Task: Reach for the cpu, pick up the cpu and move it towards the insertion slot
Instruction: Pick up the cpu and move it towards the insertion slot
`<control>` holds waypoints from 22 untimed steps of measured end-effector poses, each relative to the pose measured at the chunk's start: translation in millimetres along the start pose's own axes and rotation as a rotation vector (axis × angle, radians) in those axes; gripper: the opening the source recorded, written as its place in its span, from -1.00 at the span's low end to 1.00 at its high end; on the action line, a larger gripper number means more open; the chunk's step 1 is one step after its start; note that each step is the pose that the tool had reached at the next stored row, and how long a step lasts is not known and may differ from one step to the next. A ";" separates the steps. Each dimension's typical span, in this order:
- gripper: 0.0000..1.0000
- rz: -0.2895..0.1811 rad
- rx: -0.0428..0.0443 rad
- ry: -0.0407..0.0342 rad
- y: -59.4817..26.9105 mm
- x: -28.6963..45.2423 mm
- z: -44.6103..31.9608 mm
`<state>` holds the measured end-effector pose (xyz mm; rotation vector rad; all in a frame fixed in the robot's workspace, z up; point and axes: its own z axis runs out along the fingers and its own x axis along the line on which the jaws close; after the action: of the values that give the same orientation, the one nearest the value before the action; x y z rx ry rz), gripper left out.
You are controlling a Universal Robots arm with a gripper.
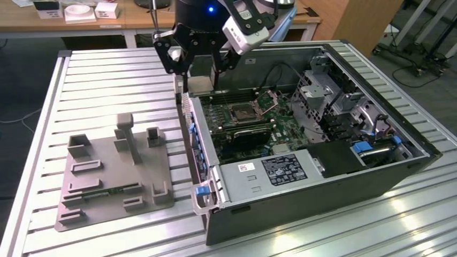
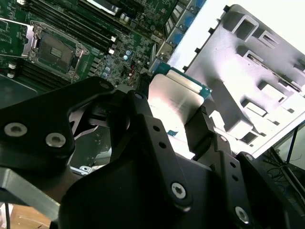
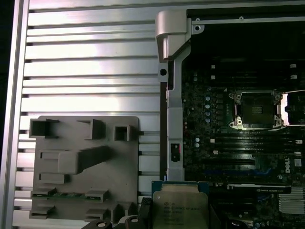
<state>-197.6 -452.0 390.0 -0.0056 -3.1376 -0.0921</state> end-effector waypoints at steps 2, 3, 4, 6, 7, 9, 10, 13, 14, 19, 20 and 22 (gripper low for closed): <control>0.09 0.000 -0.0001 -0.0001 0.0 -0.8 0.0; 0.09 0.000 0.0000 0.0000 0.0 -1.1 0.0; 0.09 0.000 0.0000 0.0000 0.0 -1.5 0.0; 0.09 0.000 -0.0001 0.0000 0.0 -2.2 0.0; 0.09 0.000 0.0000 0.0000 0.0 -2.4 0.0; 0.09 0.000 0.0000 0.0000 0.0 -2.9 0.0; 0.09 0.000 0.0000 -0.0001 0.0 -3.3 0.0; 0.09 0.000 -0.0001 -0.0001 0.0 -4.0 0.1; 0.09 0.000 0.0000 0.0000 0.0 -4.3 0.0; 0.09 0.000 0.0000 0.0000 0.0 -5.7 0.0; 0.09 0.000 0.0000 0.0000 0.0 -5.9 0.0; 0.09 0.000 0.0000 0.0000 0.0 -6.5 0.0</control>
<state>-191.1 -452.0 390.0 -0.0056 -3.1377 -0.0922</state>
